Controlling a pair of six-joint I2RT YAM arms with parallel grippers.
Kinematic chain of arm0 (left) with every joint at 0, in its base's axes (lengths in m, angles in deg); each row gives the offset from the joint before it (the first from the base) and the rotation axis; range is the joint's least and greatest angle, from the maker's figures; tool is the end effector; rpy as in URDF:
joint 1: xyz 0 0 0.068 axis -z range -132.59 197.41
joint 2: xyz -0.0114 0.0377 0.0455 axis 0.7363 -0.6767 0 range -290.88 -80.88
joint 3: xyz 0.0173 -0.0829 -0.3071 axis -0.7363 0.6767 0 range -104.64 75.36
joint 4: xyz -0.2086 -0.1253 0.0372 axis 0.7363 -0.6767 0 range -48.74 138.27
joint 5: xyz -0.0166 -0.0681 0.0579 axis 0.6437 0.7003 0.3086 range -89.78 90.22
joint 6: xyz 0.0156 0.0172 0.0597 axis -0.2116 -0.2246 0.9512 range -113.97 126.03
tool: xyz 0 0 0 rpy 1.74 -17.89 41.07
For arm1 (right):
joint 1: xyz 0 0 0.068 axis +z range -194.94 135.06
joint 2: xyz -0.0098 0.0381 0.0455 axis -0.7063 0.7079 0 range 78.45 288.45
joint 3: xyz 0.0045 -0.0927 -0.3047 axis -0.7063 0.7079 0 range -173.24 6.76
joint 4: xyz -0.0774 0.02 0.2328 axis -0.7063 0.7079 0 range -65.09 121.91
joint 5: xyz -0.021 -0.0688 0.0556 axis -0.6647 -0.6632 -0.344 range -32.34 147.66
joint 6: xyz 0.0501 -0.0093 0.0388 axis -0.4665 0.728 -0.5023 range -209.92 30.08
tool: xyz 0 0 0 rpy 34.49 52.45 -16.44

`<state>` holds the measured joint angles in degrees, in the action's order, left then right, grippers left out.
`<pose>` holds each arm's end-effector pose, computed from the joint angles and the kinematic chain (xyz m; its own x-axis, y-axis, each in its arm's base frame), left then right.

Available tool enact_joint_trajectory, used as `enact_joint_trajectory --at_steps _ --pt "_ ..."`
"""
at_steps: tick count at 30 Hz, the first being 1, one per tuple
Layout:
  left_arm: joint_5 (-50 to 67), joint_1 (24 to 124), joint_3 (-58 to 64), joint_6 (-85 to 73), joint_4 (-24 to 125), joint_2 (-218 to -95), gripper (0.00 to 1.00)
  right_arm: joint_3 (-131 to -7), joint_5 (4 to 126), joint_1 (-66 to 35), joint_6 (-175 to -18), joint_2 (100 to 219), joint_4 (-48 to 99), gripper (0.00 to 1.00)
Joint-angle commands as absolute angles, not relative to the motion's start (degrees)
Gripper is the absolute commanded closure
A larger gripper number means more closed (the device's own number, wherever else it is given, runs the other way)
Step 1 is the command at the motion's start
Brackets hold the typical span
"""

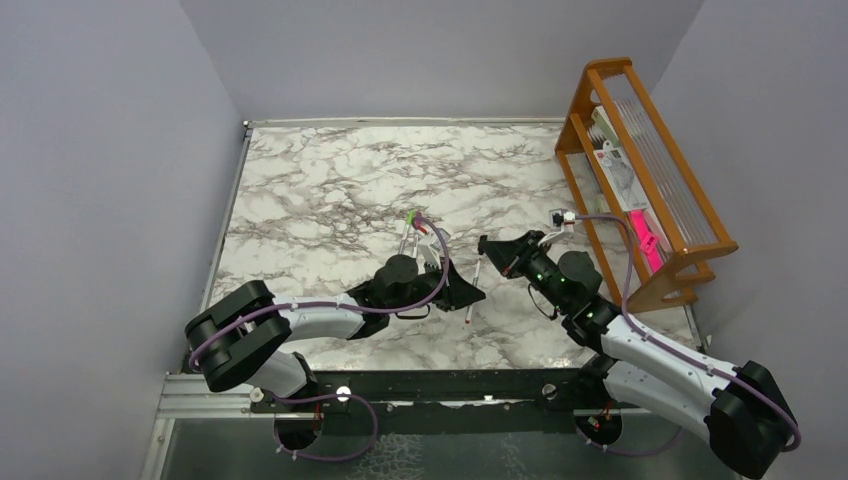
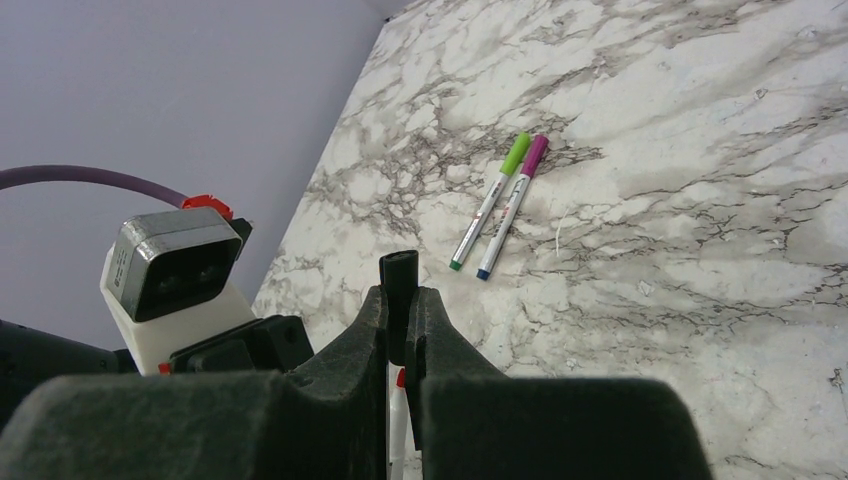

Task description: Insert the pens into the pen caps

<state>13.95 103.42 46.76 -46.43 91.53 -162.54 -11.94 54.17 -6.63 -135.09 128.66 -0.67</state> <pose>0.1472 -0.2393 0.2538 -0.8004 -0.1909 -0.5683 0.4949 0.3246 -0.8061 0.1354 0.1030 0.2713 -0.4623 0.5370 -0.7057 -0.3451 0.6241 0.7010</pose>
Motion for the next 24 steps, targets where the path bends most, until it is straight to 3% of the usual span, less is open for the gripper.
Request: enact_joint_trajectory --at_steps 1,24 --pt "13.97 103.67 45.15 -45.16 93.62 -162.64 1.00 -12.41 55.62 -6.54 -134.79 128.56 -2.05 0.99" --pt "12.71 103.58 45.70 -45.04 93.55 -161.24 1.00 -9.51 56.42 -6.53 -136.87 125.94 0.48 0.99"
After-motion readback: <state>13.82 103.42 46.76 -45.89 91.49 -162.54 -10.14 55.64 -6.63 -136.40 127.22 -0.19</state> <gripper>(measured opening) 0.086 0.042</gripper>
